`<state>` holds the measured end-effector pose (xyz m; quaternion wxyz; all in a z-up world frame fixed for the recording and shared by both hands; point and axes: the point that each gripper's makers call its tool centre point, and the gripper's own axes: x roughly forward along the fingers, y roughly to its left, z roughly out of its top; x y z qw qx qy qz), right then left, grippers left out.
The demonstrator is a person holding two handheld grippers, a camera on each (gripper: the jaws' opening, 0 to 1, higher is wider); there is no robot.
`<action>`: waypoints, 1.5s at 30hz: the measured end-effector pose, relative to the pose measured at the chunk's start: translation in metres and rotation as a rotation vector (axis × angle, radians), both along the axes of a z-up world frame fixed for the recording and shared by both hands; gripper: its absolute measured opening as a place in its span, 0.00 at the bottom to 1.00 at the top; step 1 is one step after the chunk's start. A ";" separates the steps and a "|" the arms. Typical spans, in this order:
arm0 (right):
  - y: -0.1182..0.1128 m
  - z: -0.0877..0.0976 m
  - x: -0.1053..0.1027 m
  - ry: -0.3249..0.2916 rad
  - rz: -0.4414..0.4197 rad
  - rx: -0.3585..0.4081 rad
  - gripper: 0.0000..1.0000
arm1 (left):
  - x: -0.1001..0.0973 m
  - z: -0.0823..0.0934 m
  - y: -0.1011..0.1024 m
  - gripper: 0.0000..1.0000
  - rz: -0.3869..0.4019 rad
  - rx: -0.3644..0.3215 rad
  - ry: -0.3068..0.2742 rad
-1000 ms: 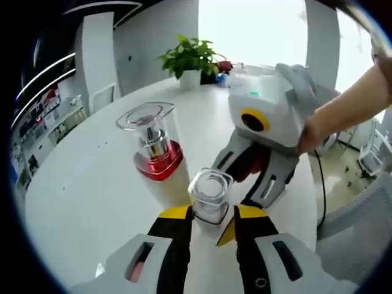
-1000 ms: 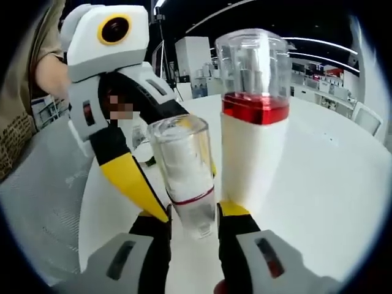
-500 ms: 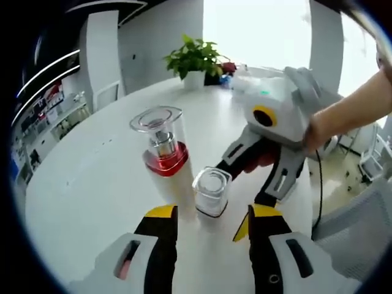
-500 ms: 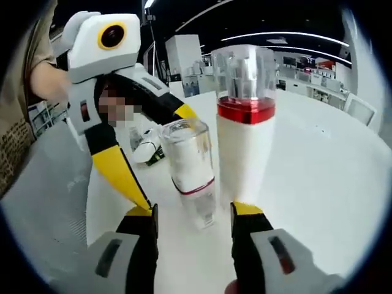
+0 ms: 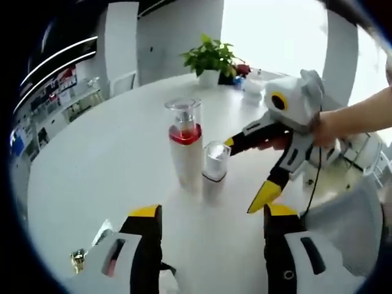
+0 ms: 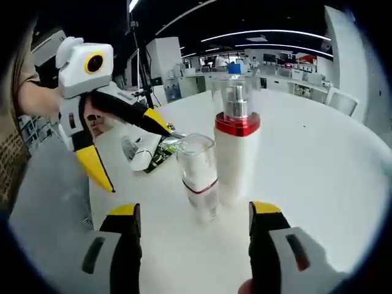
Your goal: Arrange the skincare products in the storage area until every visible bottle or jar stands upright without overlapping.
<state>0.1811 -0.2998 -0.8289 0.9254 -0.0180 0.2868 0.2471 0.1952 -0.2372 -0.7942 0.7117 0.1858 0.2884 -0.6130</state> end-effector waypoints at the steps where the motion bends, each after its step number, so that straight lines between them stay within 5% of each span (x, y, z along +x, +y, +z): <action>1: 0.001 0.001 -0.001 0.002 -0.005 -0.001 0.75 | 0.000 0.001 0.004 0.67 0.006 -0.001 0.003; 26: 0.056 0.037 -0.050 0.007 -0.131 0.049 0.92 | -0.027 0.007 0.150 0.93 0.194 -0.010 0.094; 45: 0.061 0.041 -0.075 0.046 -0.228 0.066 0.99 | -0.026 0.003 0.219 0.97 0.328 -0.027 0.144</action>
